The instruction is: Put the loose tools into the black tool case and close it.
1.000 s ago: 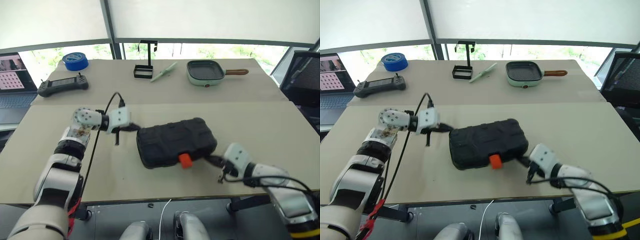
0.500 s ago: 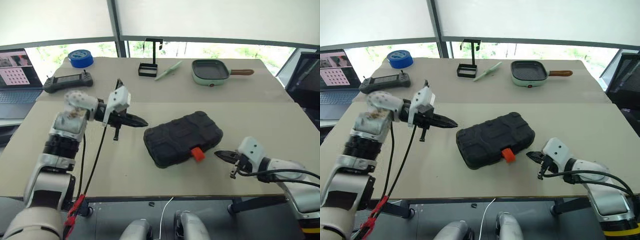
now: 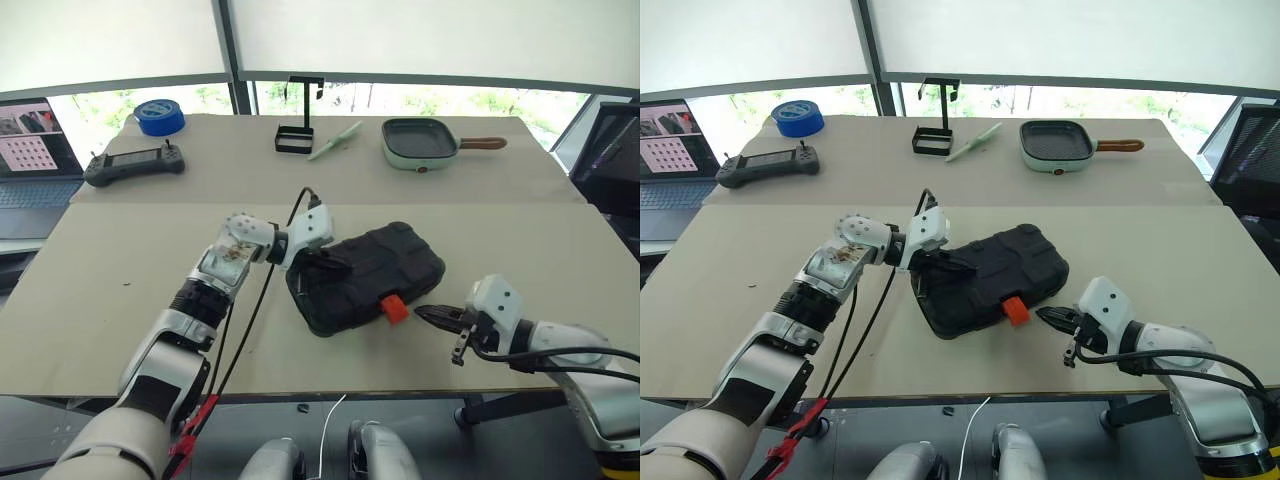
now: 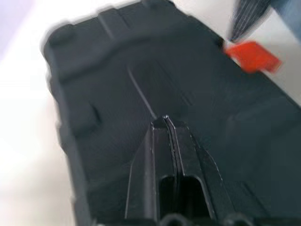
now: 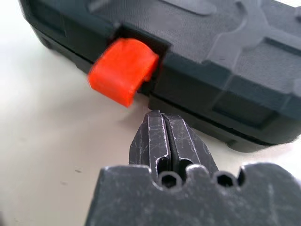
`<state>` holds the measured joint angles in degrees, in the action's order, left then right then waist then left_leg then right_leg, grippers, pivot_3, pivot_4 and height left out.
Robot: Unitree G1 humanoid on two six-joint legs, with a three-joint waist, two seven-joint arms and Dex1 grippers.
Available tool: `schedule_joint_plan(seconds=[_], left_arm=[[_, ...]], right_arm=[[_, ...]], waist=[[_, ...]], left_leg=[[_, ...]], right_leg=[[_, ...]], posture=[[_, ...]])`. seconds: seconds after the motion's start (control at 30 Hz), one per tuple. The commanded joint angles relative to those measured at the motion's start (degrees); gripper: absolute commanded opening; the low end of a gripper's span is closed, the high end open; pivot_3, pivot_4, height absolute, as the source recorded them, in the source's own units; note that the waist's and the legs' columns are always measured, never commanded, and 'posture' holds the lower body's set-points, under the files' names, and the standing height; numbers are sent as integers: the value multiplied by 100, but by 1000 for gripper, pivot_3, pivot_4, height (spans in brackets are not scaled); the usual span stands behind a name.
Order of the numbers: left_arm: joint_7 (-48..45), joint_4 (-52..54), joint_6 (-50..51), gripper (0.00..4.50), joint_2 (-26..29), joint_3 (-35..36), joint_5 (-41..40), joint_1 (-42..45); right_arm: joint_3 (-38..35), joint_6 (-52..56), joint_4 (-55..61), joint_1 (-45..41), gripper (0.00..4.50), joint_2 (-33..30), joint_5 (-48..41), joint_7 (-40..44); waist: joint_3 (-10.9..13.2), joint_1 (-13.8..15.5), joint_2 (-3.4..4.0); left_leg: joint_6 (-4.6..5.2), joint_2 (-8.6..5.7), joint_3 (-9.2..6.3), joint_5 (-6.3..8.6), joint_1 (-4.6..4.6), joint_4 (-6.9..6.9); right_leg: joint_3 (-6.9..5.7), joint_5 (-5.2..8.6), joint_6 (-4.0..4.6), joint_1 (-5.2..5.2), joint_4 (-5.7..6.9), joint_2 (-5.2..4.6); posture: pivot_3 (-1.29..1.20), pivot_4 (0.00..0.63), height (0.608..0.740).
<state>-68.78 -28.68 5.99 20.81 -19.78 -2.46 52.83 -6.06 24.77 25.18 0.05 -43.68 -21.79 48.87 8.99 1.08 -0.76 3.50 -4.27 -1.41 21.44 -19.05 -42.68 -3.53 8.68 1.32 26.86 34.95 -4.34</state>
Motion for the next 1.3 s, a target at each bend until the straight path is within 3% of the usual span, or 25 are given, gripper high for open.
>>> schedule_joint_plan(seconds=[0.03,0.17,0.37,0.53,0.93,1.3], left_arm=[[228,-162,-154,28,67,-232,425,-385],[321,-49,-102,28,63,-191,407,-514],[366,257,117,28,9,-106,314,-624],[374,297,146,28,-8,-102,319,-591],[251,538,130,28,-120,-208,297,-585],[217,541,31,28,-155,-282,374,-602]], right_arm=[[-463,292,356,-86,0,33,-568,-40],[-453,493,378,-235,0,117,-721,-221],[638,311,109,-181,0,127,229,-389],[1056,412,-71,59,0,125,583,-481],[1009,434,77,87,0,549,507,-763],[1087,407,-334,-639,0,781,612,-817]], waist=[[-5,-2,8],[-12,-1,14],[-21,-11,26],[-22,-7,27],[-24,-10,30],[-24,-31,30]], left_leg=[[0,0,0,0,8,0],[17,4,-2,12,88,43],[16,4,2,11,87,50],[16,2,7,11,86,46],[14,1,6,11,88,48],[14,0,6,11,87,47]], right_leg=[[0,0,0,-11,-2,-1],[6,4,-7,-81,-28,-1],[12,9,-11,-67,-10,3],[15,9,-11,-67,-14,2],[16,10,-13,-67,-18,3],[16,10,-13,-67,-20,3]], posture=[[0,150,740],[0,150,740],[0,150,740],[0,150,740],[0,150,740],[0,150,740]])
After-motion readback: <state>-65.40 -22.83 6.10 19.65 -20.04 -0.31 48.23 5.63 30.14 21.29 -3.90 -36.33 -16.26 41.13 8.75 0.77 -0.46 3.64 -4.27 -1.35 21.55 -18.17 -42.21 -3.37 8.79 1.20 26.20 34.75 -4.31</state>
